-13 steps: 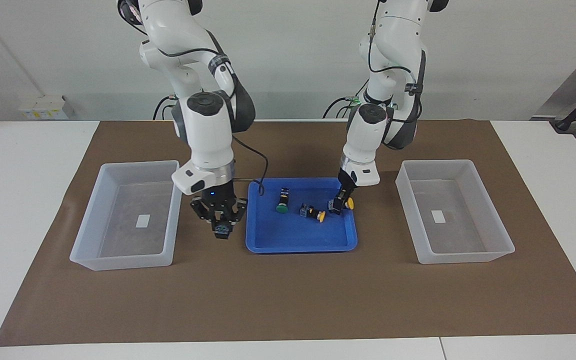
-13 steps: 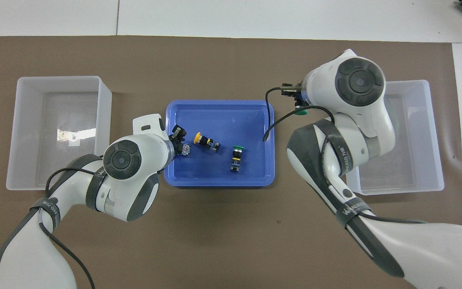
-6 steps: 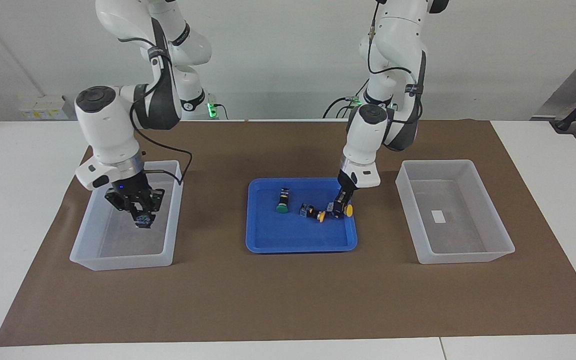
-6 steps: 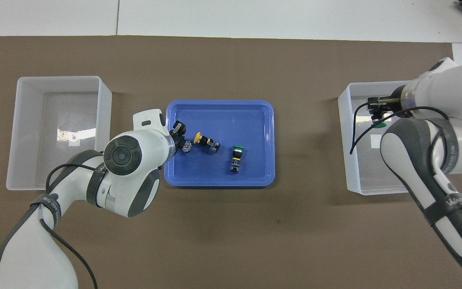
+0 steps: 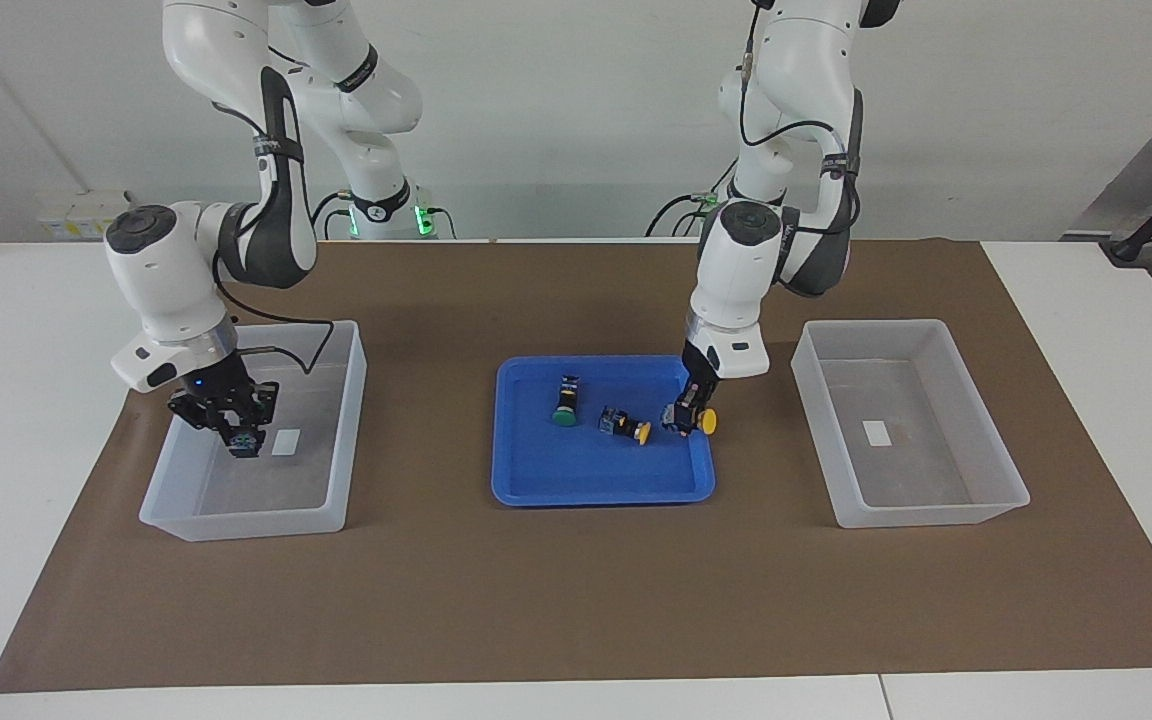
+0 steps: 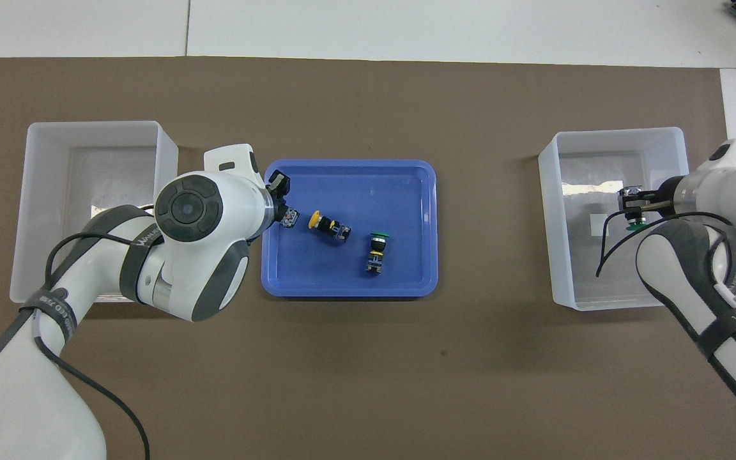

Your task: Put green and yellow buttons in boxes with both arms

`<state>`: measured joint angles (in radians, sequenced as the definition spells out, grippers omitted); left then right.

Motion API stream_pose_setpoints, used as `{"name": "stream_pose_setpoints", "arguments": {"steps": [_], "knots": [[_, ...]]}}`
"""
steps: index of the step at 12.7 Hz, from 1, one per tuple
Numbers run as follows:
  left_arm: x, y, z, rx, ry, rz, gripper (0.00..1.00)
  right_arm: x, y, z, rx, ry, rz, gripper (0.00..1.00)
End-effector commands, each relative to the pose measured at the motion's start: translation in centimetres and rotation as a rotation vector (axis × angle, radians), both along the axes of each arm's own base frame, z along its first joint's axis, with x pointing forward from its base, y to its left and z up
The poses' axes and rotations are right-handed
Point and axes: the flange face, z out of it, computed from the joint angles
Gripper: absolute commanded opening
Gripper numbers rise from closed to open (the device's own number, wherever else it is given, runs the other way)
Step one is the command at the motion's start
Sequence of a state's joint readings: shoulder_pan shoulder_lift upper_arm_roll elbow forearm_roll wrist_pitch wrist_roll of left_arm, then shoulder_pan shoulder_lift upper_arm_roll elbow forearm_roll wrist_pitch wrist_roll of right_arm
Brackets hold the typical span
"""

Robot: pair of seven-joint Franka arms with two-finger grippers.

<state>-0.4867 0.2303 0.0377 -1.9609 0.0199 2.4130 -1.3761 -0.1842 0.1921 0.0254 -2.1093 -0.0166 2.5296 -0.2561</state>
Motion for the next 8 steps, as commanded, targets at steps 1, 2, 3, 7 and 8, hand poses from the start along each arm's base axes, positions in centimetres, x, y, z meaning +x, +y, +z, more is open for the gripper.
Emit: {"name": "stream_pose_setpoints", "arguments": {"steps": [1, 2, 3, 7, 8], "knots": [[1.8, 1.3, 2.7, 0.017, -0.009, 0.023, 0.0, 0.5, 0.0, -2.3, 0.01, -0.038, 0.015, 0.0], [2.2, 1.7, 3.6, 0.019, -0.008, 0.029, 0.0, 0.6, 0.0, -2.9, 0.01, -0.039, 0.015, 0.0], [2.9, 2.7, 4.9, 0.026, -0.008, 0.028, 0.0, 0.6, 0.0, -3.3, 0.011, -0.035, 0.015, 0.01], [4.1, 7.7, 9.0, 0.094, 0.049, -0.123, 0.0, 0.7, -0.3, -3.5, 0.016, -0.029, -0.003, 0.89], [4.5, 9.2, 9.3, 0.107, 0.067, -0.168, 0.0, 0.9, -0.3, -2.5, 0.016, -0.04, -0.013, 0.92]]}}
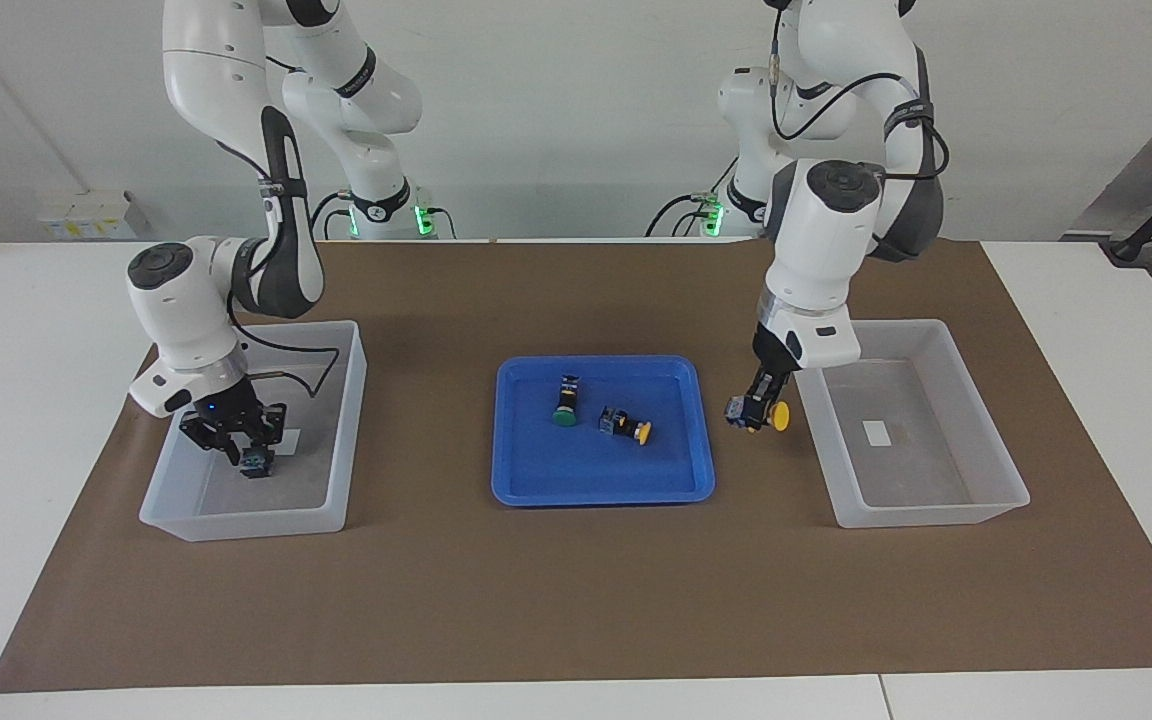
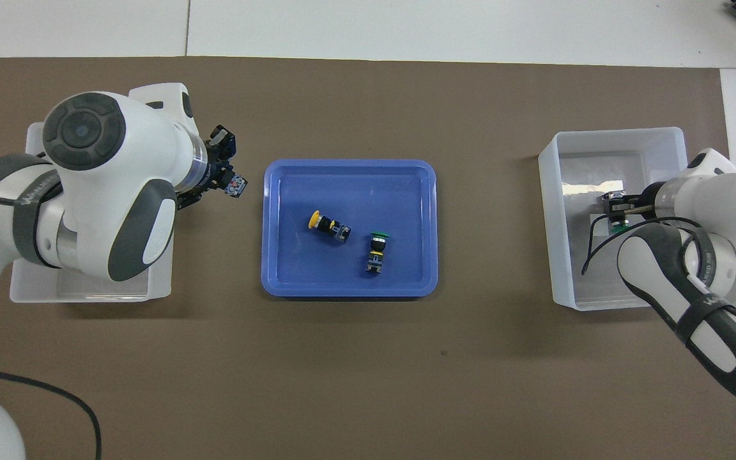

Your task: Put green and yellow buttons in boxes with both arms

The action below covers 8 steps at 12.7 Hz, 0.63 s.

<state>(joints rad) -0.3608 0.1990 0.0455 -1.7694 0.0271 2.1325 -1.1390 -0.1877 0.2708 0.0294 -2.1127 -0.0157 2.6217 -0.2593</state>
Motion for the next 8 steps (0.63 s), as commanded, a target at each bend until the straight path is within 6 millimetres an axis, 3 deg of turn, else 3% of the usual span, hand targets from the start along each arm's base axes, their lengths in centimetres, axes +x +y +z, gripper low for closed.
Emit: {"name": "stream_pose_setpoints", "arguments": {"steps": [1, 4, 6, 8], "knots": [[0.6, 3.0, 1.3, 0.041, 0.038, -0.109, 0.0, 0.5, 0.2, 2.7, 0.014, -0.033, -0.012, 0.99], [1.5, 7.5, 1.2, 0.065, 0.056, -0.243, 0.0, 1.1, 2.1, 7.9, 0.034, 0.013, -0.039, 1.0], [2.0, 10.7, 1.3, 0.085, 0.058, -0.344, 0.0, 1.2, 6.1, 10.9, 0.051, 0.037, -0.045, 1.0], [2.4, 13.9, 1.2, 0.102, 0.057, -0.438, 0.0, 1.0, 11.5, 12.9, 0.074, 0.055, -0.078, 1.0]]}}
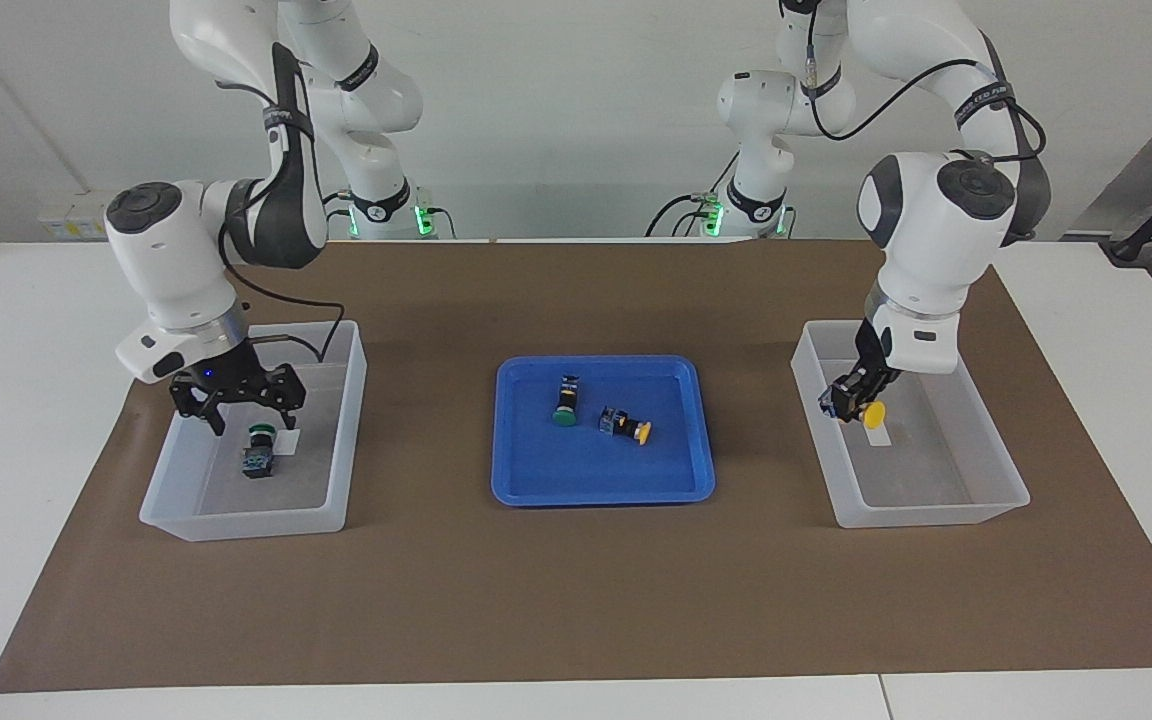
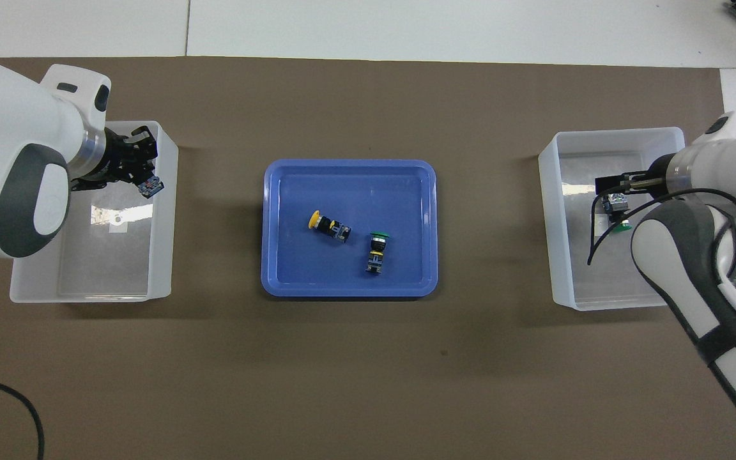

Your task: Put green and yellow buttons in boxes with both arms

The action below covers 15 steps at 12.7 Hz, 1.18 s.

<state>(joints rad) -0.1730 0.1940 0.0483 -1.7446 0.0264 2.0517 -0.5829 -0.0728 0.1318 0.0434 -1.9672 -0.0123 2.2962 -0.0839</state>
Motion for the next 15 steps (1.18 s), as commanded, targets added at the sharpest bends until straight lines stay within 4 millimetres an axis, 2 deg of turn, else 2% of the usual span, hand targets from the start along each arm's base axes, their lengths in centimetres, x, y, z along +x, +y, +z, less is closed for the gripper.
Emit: {"name": "stream_pose_setpoints", "arguments": {"steps": [1, 4, 6, 7, 10, 12, 15], "knots": [[0.4, 3.7, 0.5, 0.019, 0.005, -0.123, 0.0, -0.2, 6.6, 2.0, 0.047, 0.027, -0.057, 1.0], [0.7, 8.5, 0.2, 0.018, -0.018, -0.241, 0.0, -1.2, 16.6, 1.5, 0.091, 0.026, -0.141, 1.0], [0.3, 9.9, -0.3, 0.026, -0.019, -0.281, 0.0, -2.2, 23.6, 0.1, 0.105, 0.043, -0.188, 1.0], [-0.1, 9.9, -0.9, 0.029, -0.026, -0.294, 0.0, -3.1, 26.9, -0.6, 0.108, 0.052, -0.197, 1.0], [-2.0, 9.6, -3.9, 0.036, -0.075, -0.299, 0.0, -4.2, 32.7, -2.4, 0.106, 0.066, -0.182, 1.0], [-2.6, 9.1, -5.4, 0.037, -0.083, -0.305, 0.0, -4.7, 34.3, -3.7, 0.089, 0.058, -0.176, 1.0], [-3.1, 7.9, -8.2, 0.036, -0.088, -0.317, 0.0, -5.7, 37.2, -7.2, 0.074, 0.06, -0.15, 1.0]]}}
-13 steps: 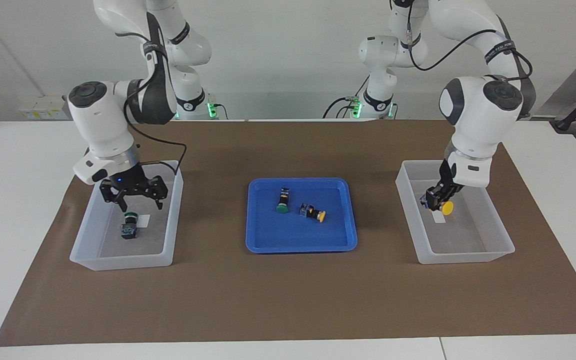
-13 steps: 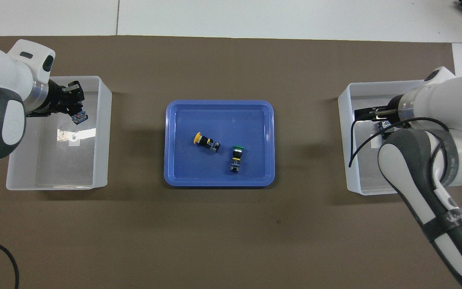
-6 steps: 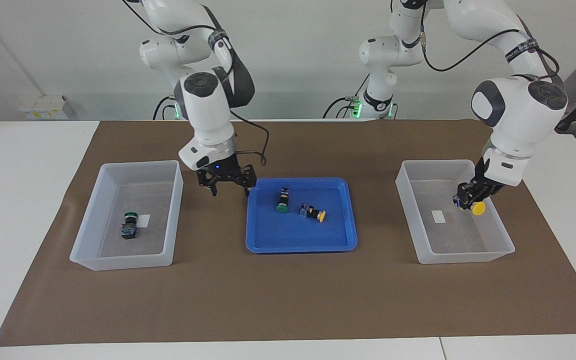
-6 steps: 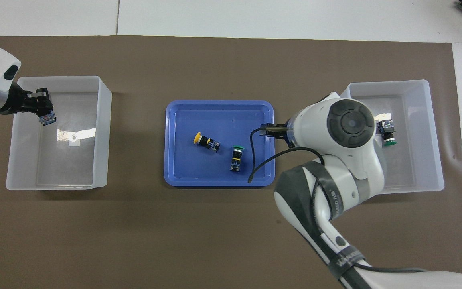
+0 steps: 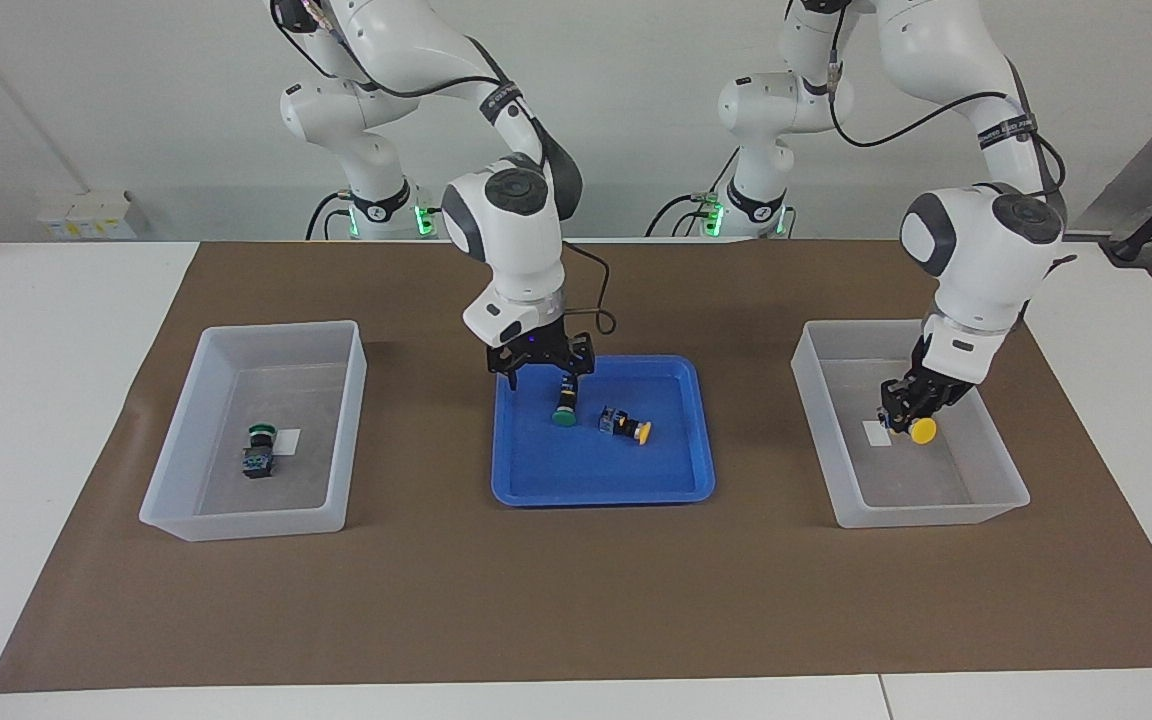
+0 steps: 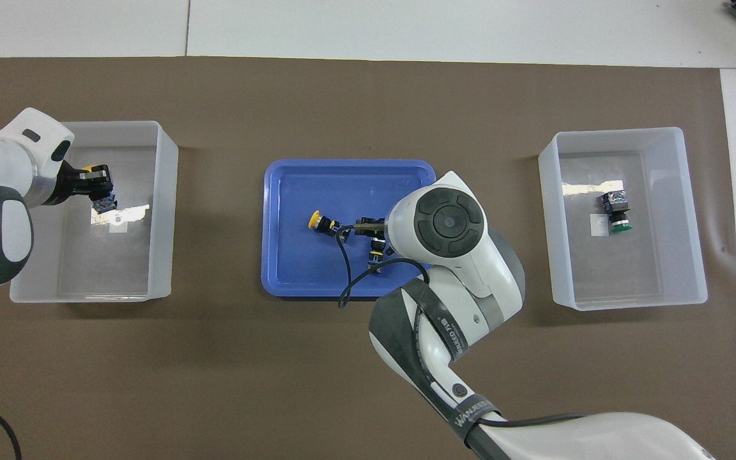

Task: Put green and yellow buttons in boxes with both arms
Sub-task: 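Grasp the second green button with the right gripper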

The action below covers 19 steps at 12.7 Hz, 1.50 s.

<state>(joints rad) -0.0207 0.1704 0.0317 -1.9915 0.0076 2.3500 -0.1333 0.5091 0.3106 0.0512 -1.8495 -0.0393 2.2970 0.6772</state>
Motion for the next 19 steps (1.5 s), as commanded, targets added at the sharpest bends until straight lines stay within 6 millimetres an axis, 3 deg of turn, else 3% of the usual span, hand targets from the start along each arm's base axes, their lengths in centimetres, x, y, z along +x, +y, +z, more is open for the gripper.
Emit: {"name": "stream_pose_setpoints", "arguments": {"steps": [1, 3, 4, 8, 9, 10, 12, 15, 17, 19], "knots": [[-1.6, -0.6, -1.9, -0.007, -0.019, -0.016, 0.0, 0.0, 1.8, -2.8, -0.036, -0.008, 0.001, 1.0], [-1.7, -0.6, -2.5, -0.007, -0.016, -0.016, 0.0, -1.3, 3.2, -5.0, -0.038, 0.0, 0.021, 1.0], [-1.7, -0.5, -2.4, -0.007, -0.017, -0.014, 0.0, -1.8, 3.1, -6.1, -0.046, 0.011, 0.027, 0.95], [-1.7, -0.6, -2.6, -0.006, -0.014, -0.017, 0.0, -2.7, 2.8, -7.2, -0.056, 0.007, 0.042, 0.0], [-1.6, -0.5, -2.7, -0.006, -0.014, -0.014, 0.13, -2.7, 2.7, -6.8, -0.055, 0.004, 0.04, 0.0], [-1.5, -0.5, -2.6, -0.006, -0.011, -0.014, 0.23, -2.3, 2.3, -5.1, -0.043, -0.017, 0.033, 0.0], [-1.3, -0.4, -2.3, -0.005, -0.011, -0.019, 0.28, -1.2, -0.2, -1.0, -0.039, -0.033, -0.013, 0.0], [-0.8, -0.4, -1.0, -0.004, 0.004, -0.02, 0.44, 0.2, -6.3, 5.4, -0.049, -0.046, -0.095, 0.0], [-0.5, -0.4, -0.1, -0.005, 0.019, -0.02, 0.45, 0.9, -10.4, 7.9, -0.065, -0.043, -0.106, 0.0], [-0.4, -0.4, 0.5, -0.005, 0.03, -0.02, 0.45, 1.3, -15.1, 9.2, -0.098, -0.018, -0.059, 0.0]]}}
